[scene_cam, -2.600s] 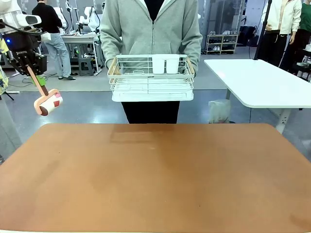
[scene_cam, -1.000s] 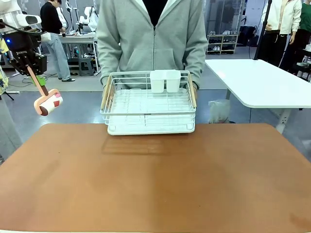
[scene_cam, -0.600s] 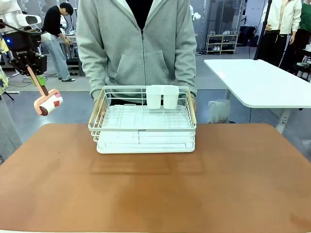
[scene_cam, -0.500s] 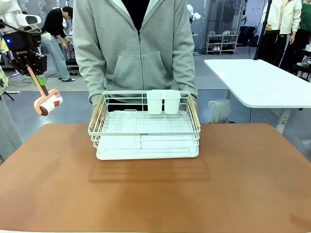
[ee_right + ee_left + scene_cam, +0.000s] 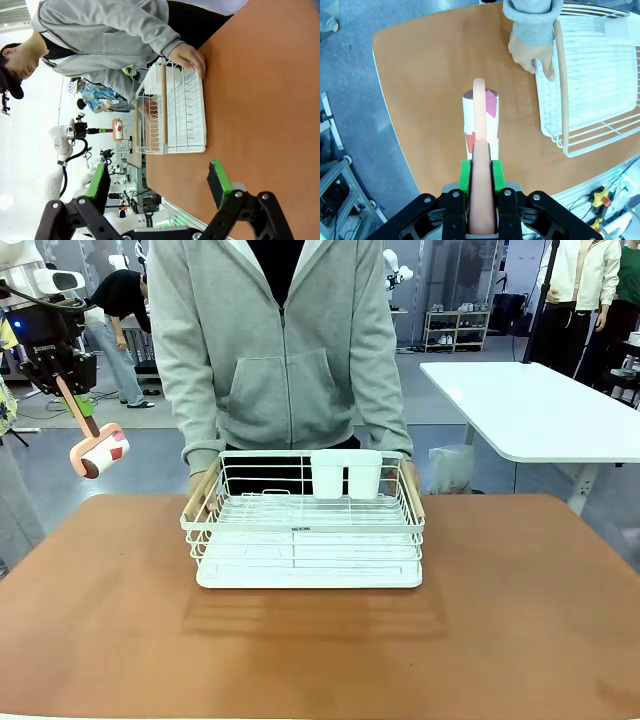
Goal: Clean the table.
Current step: Place the Lint Roller down when the Dish drying rack is positioned in the middle of the table.
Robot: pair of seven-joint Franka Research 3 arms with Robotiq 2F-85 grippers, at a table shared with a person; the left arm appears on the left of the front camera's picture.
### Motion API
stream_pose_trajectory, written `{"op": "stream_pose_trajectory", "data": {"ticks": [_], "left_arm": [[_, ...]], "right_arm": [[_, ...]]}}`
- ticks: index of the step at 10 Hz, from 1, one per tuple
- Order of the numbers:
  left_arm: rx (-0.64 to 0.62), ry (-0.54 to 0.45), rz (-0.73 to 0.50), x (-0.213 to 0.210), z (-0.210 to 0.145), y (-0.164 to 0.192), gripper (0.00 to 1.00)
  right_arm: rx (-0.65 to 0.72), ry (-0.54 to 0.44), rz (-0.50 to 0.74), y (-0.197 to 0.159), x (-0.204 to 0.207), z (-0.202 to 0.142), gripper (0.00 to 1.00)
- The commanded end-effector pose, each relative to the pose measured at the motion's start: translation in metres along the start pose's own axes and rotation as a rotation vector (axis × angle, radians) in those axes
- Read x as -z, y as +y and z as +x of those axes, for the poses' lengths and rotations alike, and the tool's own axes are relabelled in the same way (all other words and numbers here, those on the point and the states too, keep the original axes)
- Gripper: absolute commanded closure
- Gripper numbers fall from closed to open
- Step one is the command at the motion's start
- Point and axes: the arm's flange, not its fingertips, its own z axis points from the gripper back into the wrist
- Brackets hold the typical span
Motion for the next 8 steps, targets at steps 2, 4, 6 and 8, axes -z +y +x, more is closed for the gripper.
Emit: {"op": "stream_pose_trajectory", "data": {"ticks": [2,4,6,8], "left_arm": [[0.013,-0.003,0.009,-0.0034,0.0003,0.0026,0.79],[0.013,-0.003,0.009,-0.0034,0.0003,0.0026,0.79],[0.013,-0.003,0.009,-0.0034,0.0003,0.0026,0.79],[0.013,-0.003,0.009,-0.0034,0.0003,0.0026,0.79]], "right_arm": [[-0.001,-0.003,0.002,0.0022,-0.0008,-0.0016,0.00],[-0.001,-0.003,0.002,0.0022,-0.0008,-0.0016,0.00],[-0.001,-0.003,0.002,0.0022,-0.0008,-0.0016,0.00],[-0.001,-0.003,0.002,0.0022,-0.0008,-0.0016,0.00]]}}
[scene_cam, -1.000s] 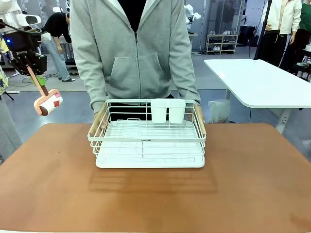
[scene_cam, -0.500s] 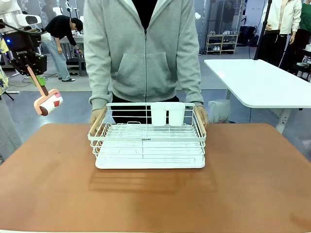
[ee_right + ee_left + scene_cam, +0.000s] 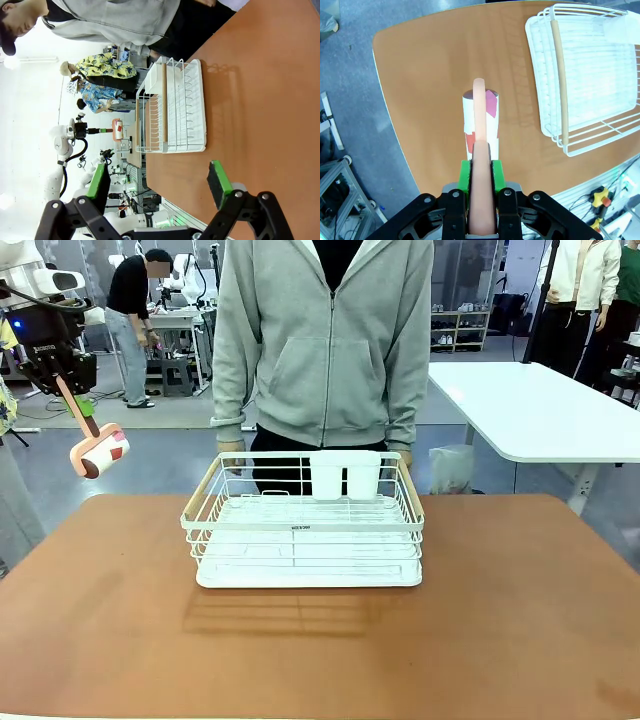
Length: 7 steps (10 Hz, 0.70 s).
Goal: Clean the table.
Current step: Place the Lint Roller down when the Dish drying rack is positioned in the middle of the table.
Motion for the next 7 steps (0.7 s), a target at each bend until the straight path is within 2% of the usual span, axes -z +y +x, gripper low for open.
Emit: {"op": "stream_pose_trajectory", "data": {"ticks": [1,7], "left_arm": [[0.013,-0.003,0.009,-0.0034,0.0003,0.0026,0.79],[0.000,0.000,0.000,0.0000,0.0000,0.0000,0.79]], "right_arm": [[-0.001,-0.003,0.002,0.0022,-0.0008,-0.0016,0.00],[-0.001,-0.003,0.002,0.0022,-0.0008,-0.0016,0.00]]}}
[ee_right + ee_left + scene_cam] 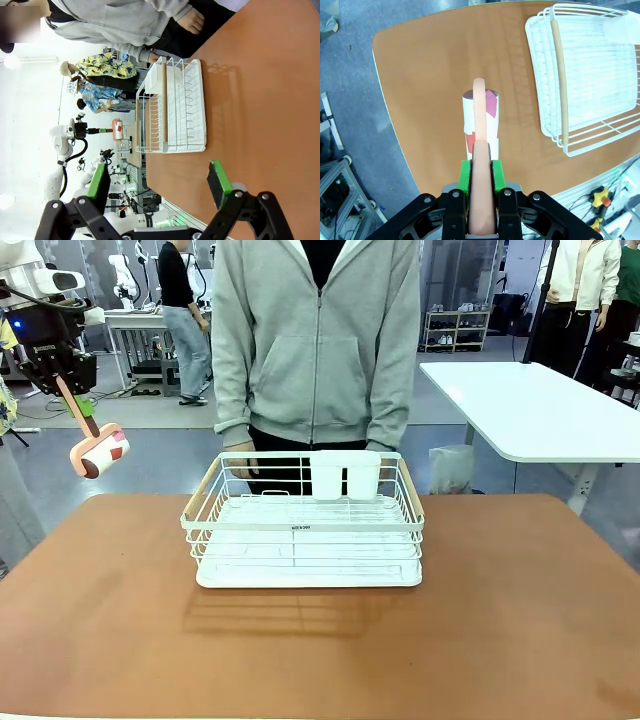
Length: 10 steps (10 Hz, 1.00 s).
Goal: Clean the table.
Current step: Place the Lint Roller down when the Dish drying rack is positioned in the middle of the table.
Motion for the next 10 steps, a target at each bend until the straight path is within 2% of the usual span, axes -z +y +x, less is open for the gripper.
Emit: {"op": "stream_pose_trajectory", "data": {"ticks": [1,3,4,5,6,8,10], "left_arm": [[-0.232,0.057,0.083,0.002,0.011,0.000,0.79],[-0.627,0.070,0.277,0.005,0.024,0.002,0.79],[-0.778,0.064,0.270,0.005,0.029,0.002,0.79],[-0.958,0.013,0.251,0.009,0.034,0.001,0.79],[-1.082,-0.040,0.188,0.017,0.038,0.002,0.79],[-1.341,-0.183,0.154,0.039,0.041,-0.002,0.79],[-1.566,-0.202,0.190,0.061,0.051,-0.016,0.79]], "right_arm": [[-0.001,-0.003,0.002,0.002,-0.001,-0.002,0.00],[-0.001,-0.003,0.002,0.002,-0.001,-0.002,0.00],[-0.001,-0.003,0.002,0.002,-0.001,-0.002,0.00],[-0.001,-0.003,0.002,0.002,-0.001,-0.002,0.00],[-0.001,-0.003,0.002,0.002,-0.001,-0.002,0.00],[-0.001,-0.003,0.002,0.002,-0.001,-0.002,0.00],[-0.001,-0.003,0.002,0.002,-0.001,-0.002,0.00]]}}
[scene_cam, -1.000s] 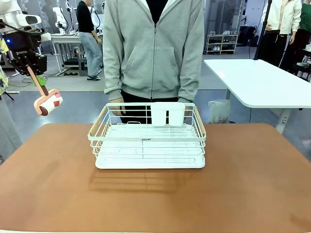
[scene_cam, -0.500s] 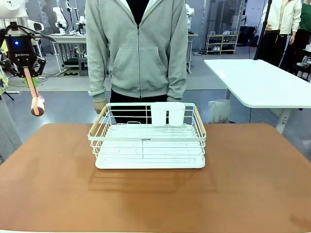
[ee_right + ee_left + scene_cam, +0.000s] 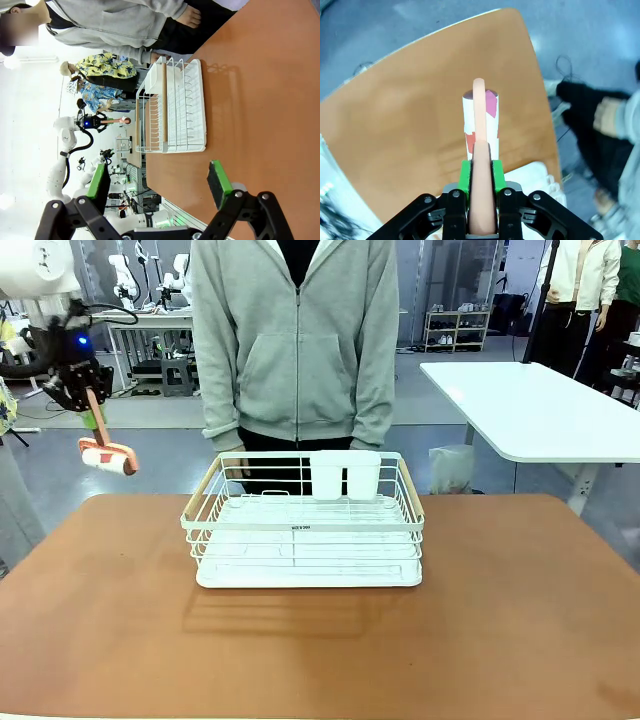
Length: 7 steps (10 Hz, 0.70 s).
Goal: Clean the table.
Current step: Place the Lint Roller down when the Dish drying rack is positioned in the middle of the table.
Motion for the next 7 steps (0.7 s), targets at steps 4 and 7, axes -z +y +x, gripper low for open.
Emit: {"op": "stream_pose_trajectory", "data": {"ticks": [4,7], "left_arm": [[-0.128,-0.054,-0.025,0.0145,-0.0251,-0.0071,0.79],[-0.177,-0.049,-0.006,0.0140,-0.0255,-0.0125,0.79]], "right_arm": [[-0.001,-0.003,0.002,0.0022,-0.0009,-0.0016,0.00],[-0.001,-0.003,0.002,0.0022,-0.0009,-0.0016,0.00]]}}
